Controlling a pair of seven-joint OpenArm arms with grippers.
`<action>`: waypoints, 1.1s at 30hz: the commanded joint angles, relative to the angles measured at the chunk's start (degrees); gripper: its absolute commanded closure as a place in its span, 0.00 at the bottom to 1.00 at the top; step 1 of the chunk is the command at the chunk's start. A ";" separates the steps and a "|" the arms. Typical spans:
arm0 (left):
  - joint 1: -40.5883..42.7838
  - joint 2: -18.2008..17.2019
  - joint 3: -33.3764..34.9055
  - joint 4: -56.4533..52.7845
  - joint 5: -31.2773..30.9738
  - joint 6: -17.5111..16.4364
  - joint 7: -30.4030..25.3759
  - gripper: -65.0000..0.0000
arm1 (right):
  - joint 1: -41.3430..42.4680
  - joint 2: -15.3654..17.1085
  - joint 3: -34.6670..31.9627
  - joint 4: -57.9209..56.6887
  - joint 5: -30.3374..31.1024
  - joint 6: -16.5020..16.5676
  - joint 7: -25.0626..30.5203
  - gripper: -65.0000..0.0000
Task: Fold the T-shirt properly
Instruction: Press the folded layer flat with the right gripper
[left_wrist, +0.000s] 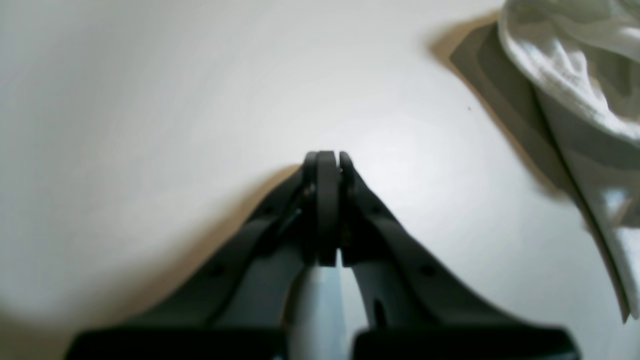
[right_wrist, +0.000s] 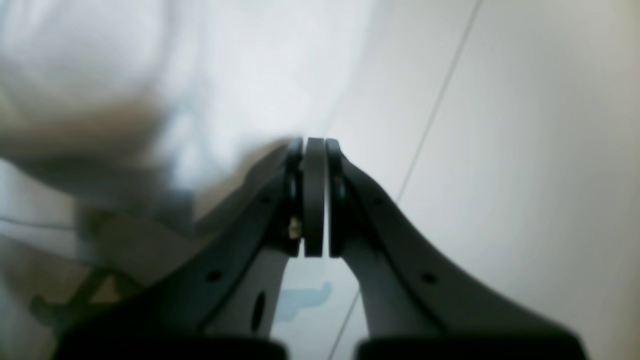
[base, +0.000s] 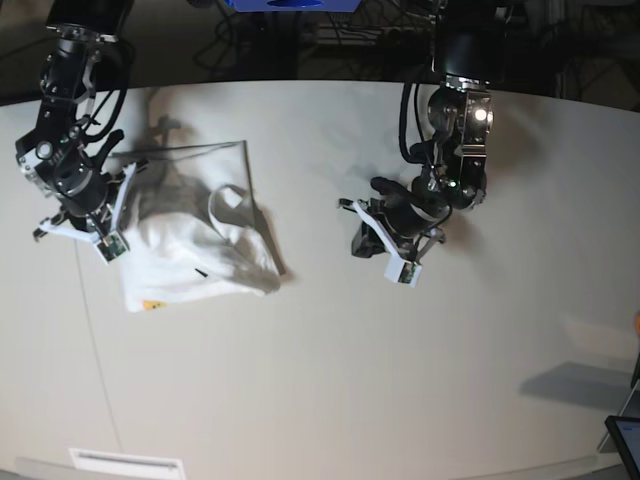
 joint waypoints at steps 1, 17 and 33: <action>-0.27 -0.16 -0.13 0.69 0.00 -0.10 -0.36 1.00 | 0.85 0.58 -0.25 0.92 0.03 -0.49 1.13 1.00; 0.09 -0.16 -0.13 0.51 0.00 -0.10 -0.45 1.00 | -2.23 0.93 -3.95 1.80 0.03 -0.49 1.92 1.00; 0.88 -0.25 -0.13 0.69 0.00 -0.10 -0.53 1.00 | 3.40 -1.00 -5.26 1.71 -10.87 -0.49 3.85 1.00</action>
